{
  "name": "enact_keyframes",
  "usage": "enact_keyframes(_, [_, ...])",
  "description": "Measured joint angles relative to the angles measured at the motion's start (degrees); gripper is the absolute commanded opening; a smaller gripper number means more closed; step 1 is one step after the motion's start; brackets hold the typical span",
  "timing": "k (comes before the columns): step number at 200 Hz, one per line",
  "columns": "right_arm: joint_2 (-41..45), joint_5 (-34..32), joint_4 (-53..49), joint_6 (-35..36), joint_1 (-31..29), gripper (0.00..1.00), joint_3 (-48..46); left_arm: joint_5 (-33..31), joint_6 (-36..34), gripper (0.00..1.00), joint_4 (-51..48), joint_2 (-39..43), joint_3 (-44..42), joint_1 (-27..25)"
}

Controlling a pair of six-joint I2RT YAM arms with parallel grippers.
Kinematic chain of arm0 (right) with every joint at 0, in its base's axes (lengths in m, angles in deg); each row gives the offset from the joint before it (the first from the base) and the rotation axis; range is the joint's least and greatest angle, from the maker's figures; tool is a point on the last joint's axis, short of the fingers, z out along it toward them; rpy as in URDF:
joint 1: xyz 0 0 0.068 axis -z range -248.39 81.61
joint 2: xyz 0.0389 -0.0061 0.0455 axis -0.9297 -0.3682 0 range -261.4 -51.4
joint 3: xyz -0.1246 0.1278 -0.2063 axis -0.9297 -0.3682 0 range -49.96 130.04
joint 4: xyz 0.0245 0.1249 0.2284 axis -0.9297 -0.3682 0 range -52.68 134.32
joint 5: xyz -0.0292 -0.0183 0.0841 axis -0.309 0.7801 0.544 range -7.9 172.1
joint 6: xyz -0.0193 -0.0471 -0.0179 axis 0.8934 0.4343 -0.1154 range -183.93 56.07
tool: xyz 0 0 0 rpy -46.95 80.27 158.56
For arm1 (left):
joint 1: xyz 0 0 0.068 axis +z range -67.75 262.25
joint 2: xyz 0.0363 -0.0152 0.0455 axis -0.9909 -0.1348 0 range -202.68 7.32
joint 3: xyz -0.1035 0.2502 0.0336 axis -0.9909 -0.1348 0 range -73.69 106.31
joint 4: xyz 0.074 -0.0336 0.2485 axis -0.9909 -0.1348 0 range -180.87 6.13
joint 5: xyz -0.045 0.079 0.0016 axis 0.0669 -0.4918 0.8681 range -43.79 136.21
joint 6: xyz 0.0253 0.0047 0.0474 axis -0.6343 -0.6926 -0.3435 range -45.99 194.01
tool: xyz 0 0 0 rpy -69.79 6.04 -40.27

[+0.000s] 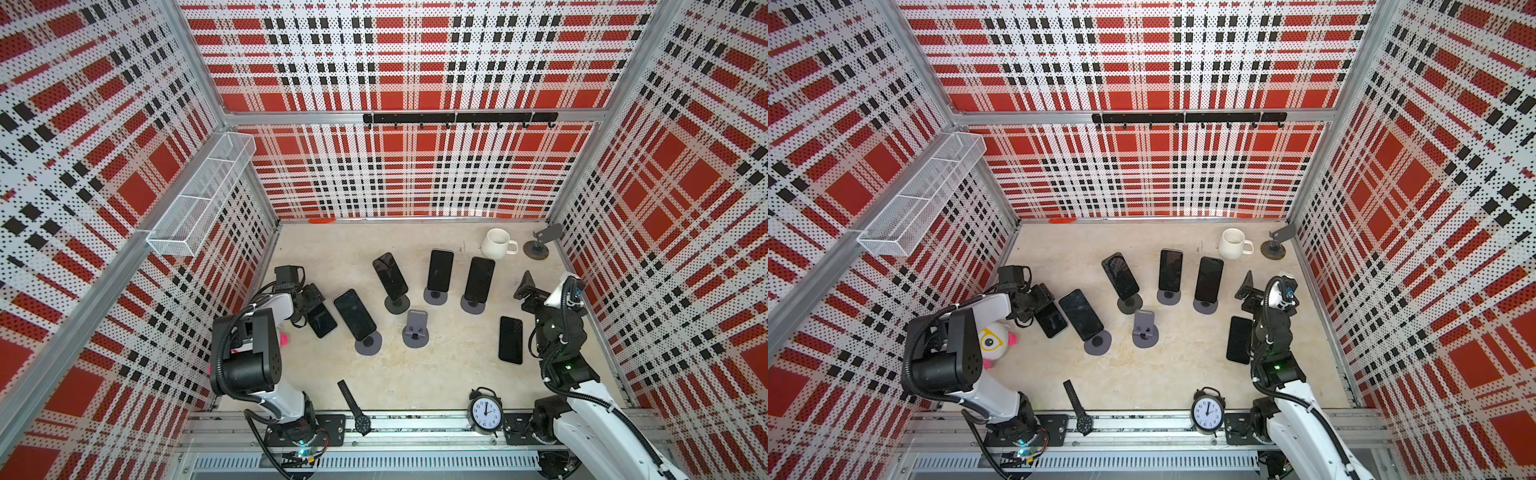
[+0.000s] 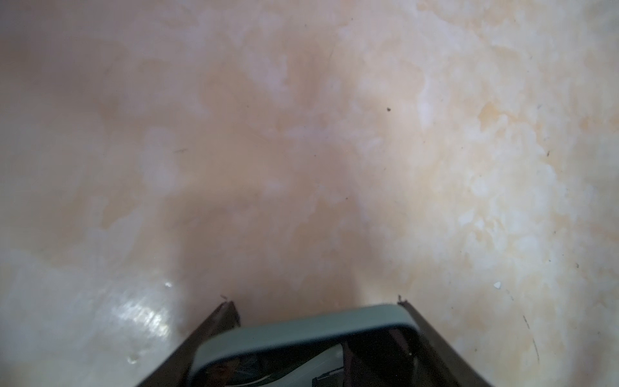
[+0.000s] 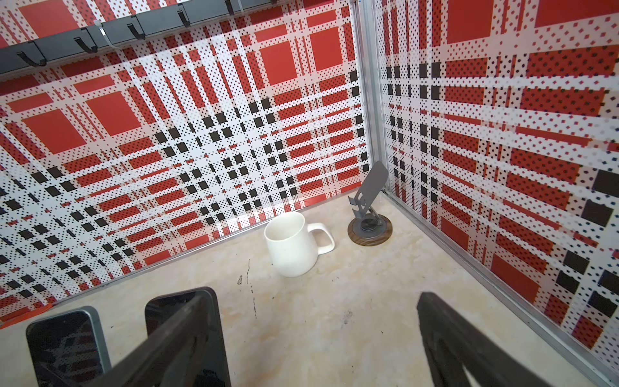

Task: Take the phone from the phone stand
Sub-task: 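Lower the held phone flat onto the table beside the plush toy, then open and raise the left gripper while the right gripper moves toward the empty stand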

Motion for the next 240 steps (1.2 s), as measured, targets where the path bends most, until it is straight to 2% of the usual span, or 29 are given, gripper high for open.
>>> enact_keyframes(52, [1.90,-1.31,0.00,-0.07,0.00,1.00,-0.74,2.08,-0.66,0.81,2.27,-0.76,-0.22,0.26])
enact_keyframes(156, [1.46,-1.29,0.00,-0.17,0.00,1.00,-0.87,2.58,-1.01,0.79,1.88,-0.52,0.00,0.85])
enact_keyframes(202, [-2.47,3.26,-0.50,-0.07,0.00,1.00,-0.46,-1.09,-0.92,0.82,-12.20,6.88,3.76,0.83])
enact_keyframes(240, [-2.78,11.39,-0.96,-0.42,-0.15,0.98,0.48,-4.55,-1.42,0.82,-16.15,17.31,12.76,0.83])
